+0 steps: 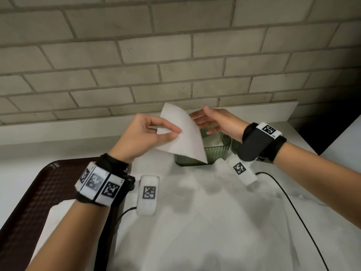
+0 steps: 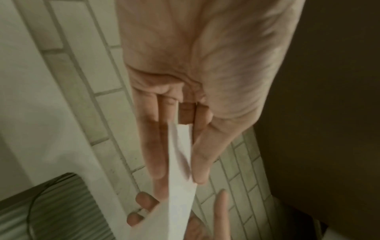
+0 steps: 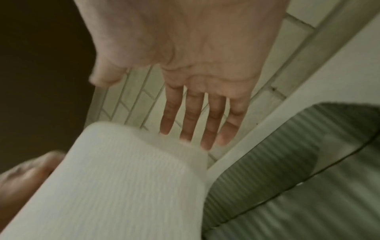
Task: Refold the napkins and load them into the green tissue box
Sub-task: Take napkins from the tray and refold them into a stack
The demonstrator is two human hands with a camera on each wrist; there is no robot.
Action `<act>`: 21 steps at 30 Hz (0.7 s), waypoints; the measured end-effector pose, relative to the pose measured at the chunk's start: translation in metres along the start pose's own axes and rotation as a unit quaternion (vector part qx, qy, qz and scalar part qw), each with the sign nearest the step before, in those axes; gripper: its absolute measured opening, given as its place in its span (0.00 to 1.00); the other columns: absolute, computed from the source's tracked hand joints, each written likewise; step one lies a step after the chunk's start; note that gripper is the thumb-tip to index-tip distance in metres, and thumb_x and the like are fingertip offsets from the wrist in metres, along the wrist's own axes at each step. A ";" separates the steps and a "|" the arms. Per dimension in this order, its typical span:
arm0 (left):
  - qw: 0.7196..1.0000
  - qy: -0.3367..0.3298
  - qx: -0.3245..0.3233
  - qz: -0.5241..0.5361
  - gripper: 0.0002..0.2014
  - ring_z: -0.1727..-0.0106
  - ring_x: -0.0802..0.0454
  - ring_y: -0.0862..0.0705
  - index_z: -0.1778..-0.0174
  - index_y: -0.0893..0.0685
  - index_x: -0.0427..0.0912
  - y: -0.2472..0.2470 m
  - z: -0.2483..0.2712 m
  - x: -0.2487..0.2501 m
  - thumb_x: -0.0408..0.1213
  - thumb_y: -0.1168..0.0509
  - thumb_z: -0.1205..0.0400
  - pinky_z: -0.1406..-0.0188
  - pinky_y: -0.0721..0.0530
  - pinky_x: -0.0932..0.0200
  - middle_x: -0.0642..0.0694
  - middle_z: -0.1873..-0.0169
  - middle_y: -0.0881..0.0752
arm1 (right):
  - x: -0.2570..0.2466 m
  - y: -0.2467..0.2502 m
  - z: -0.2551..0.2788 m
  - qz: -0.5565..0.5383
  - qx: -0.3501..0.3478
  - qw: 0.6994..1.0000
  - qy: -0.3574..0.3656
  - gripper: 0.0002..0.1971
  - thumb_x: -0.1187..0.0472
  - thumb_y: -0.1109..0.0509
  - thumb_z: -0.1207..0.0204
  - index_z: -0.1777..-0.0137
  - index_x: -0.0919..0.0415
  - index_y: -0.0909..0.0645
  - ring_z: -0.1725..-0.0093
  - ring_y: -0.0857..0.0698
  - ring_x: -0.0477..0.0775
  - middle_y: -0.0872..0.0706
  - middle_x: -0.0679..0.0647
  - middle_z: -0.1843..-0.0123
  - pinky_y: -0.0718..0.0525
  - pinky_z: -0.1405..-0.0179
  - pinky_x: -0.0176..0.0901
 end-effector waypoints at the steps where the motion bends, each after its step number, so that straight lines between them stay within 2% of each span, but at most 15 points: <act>1: 1.000 0.004 0.008 0.005 0.05 0.81 0.56 0.35 0.56 0.06 0.43 -0.003 -0.006 -0.005 0.32 0.23 0.26 0.75 0.32 0.67 0.51 0.70 0.10 | 0.002 -0.002 0.002 0.012 -0.010 1.000 -0.002 0.19 0.39 0.36 0.23 0.41 0.50 0.17 0.44 0.13 0.48 0.11 0.49 0.42 0.18 0.44 0.42; 3: 1.000 0.019 0.020 0.009 0.05 0.82 0.61 0.37 0.54 0.07 0.41 -0.008 -0.017 -0.016 0.31 0.24 0.25 0.75 0.34 0.73 0.58 0.80 0.16 | 0.008 0.004 0.003 0.021 -0.015 1.000 -0.007 0.15 0.54 0.24 0.29 0.43 0.53 0.18 0.49 0.13 0.50 0.11 0.53 0.47 0.17 0.42 0.44; 4: 0.999 0.026 0.028 0.005 0.05 0.82 0.64 0.30 0.54 0.08 0.39 -0.009 -0.021 -0.023 0.29 0.24 0.24 0.70 0.30 0.76 0.61 0.81 0.17 | 0.012 0.010 0.003 0.019 -0.007 1.000 -0.011 0.18 0.61 0.20 0.32 0.44 0.53 0.19 0.50 0.13 0.52 0.11 0.55 0.49 0.16 0.42 0.46; 5: 0.999 0.030 0.041 0.003 0.05 0.75 0.68 0.21 0.54 0.08 0.40 -0.010 -0.026 -0.029 0.29 0.25 0.24 0.60 0.26 0.76 0.63 0.77 0.14 | 0.015 0.019 0.002 0.014 0.009 1.000 -0.012 0.21 0.67 0.19 0.35 0.43 0.53 0.20 0.51 0.13 0.53 0.11 0.57 0.49 0.15 0.43 0.48; 6: 0.998 0.029 0.059 0.002 0.06 0.62 0.69 0.15 0.55 0.07 0.42 -0.009 -0.031 -0.036 0.29 0.24 0.25 0.48 0.24 0.72 0.62 0.69 0.10 | 0.017 0.027 0.002 0.004 0.028 0.999 -0.014 0.25 0.71 0.19 0.35 0.41 0.53 0.21 0.49 0.12 0.54 0.12 0.58 0.48 0.15 0.42 0.49; 7: 0.996 0.026 0.081 0.000 0.06 0.50 0.65 0.13 0.57 0.07 0.44 -0.008 -0.035 -0.043 0.30 0.24 0.26 0.40 0.26 0.69 0.58 0.59 0.08 | 0.020 0.036 0.000 -0.018 0.047 0.999 -0.018 0.27 0.74 0.20 0.36 0.39 0.54 0.22 0.48 0.13 0.56 0.13 0.60 0.47 0.14 0.41 0.52; 8: 0.994 0.026 0.107 -0.003 0.07 0.43 0.61 0.15 0.57 0.08 0.46 -0.006 -0.039 -0.050 0.30 0.23 0.26 0.39 0.29 0.70 0.55 0.53 0.08 | 0.024 0.043 0.000 -0.048 0.067 0.996 -0.026 0.29 0.77 0.21 0.35 0.38 0.55 0.23 0.47 0.13 0.59 0.13 0.62 0.48 0.15 0.40 0.56; 10: 0.985 0.038 0.165 -0.025 0.06 0.39 0.56 0.17 0.56 0.08 0.47 -0.004 -0.045 -0.063 0.33 0.23 0.27 0.48 0.31 0.82 0.51 0.47 0.10 | 0.031 0.056 -0.003 -0.075 0.115 0.990 -0.044 0.30 0.78 0.21 0.36 0.38 0.54 0.24 0.51 0.14 0.61 0.15 0.62 0.55 0.14 0.43 0.56; 12: 0.979 0.041 0.188 -0.069 0.07 0.43 0.56 0.19 0.53 0.09 0.43 -0.008 -0.051 -0.069 0.35 0.23 0.26 0.57 0.30 0.86 0.51 0.45 0.12 | 0.038 0.069 -0.005 -0.051 0.184 0.980 -0.054 0.27 0.75 0.18 0.38 0.43 0.55 0.24 0.59 0.16 0.56 0.17 0.58 0.62 0.12 0.56 0.46; 13: 0.977 0.039 0.185 -0.097 0.08 0.47 0.55 0.20 0.51 0.09 0.41 -0.013 -0.055 -0.070 0.35 0.24 0.25 0.56 0.27 0.82 0.49 0.46 0.13 | 0.041 0.074 -0.005 -0.033 0.217 0.974 -0.055 0.25 0.73 0.17 0.39 0.47 0.56 0.24 0.63 0.16 0.54 0.16 0.58 0.64 0.13 0.61 0.43; 15: 0.973 0.044 0.156 -0.163 0.08 0.52 0.50 0.19 0.48 0.11 0.38 -0.026 -0.065 -0.075 0.34 0.27 0.22 0.49 0.22 0.68 0.44 0.46 0.14 | 0.044 0.078 -0.006 0.036 0.260 0.964 -0.047 0.20 0.69 0.15 0.40 0.57 0.56 0.22 0.67 0.16 0.53 0.13 0.57 0.66 0.14 0.61 0.42; 16: 0.969 0.048 0.133 -0.203 0.08 0.54 0.47 0.19 0.47 0.12 0.37 -0.034 -0.070 -0.078 0.32 0.29 0.21 0.49 0.22 0.66 0.41 0.45 0.14 | 0.043 0.078 -0.007 0.094 0.266 0.958 -0.042 0.16 0.67 0.15 0.40 0.62 0.56 0.21 0.66 0.15 0.51 0.13 0.55 0.67 0.15 0.60 0.40; 18: 0.957 0.056 0.081 -0.274 0.09 0.57 0.48 0.20 0.45 0.13 0.37 -0.049 -0.079 -0.087 0.30 0.32 0.20 0.54 0.26 0.69 0.37 0.44 0.16 | 0.042 0.069 -0.011 0.223 0.244 0.943 -0.030 0.07 0.65 0.18 0.36 0.64 0.56 0.14 0.64 0.16 0.48 0.12 0.51 0.66 0.20 0.55 0.35; 19: 0.950 0.062 0.062 -0.299 0.09 0.55 0.47 0.19 0.44 0.14 0.38 -0.053 -0.081 -0.092 0.30 0.33 0.19 0.53 0.25 0.68 0.37 0.43 0.16 | 0.043 0.062 -0.014 0.269 0.222 0.937 -0.021 0.03 0.65 0.21 0.34 0.63 0.57 0.11 0.62 0.16 0.47 0.11 0.51 0.64 0.21 0.54 0.32; 21: 0.937 0.073 0.036 -0.339 0.09 0.48 0.43 0.16 0.45 0.14 0.41 -0.060 -0.084 -0.100 0.32 0.34 0.19 0.44 0.21 0.60 0.39 0.42 0.16 | 0.048 0.050 -0.019 0.324 0.180 0.929 -0.011 0.05 0.66 0.25 0.29 0.57 0.60 0.08 0.57 0.14 0.48 0.08 0.53 0.56 0.24 0.51 0.28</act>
Point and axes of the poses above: each hand's wrist, its own z-axis away from the middle knuckle, its own y-axis out of the back of the hand, x = y × z, the point moved 9 cm from there along -z, towards the middle knuckle
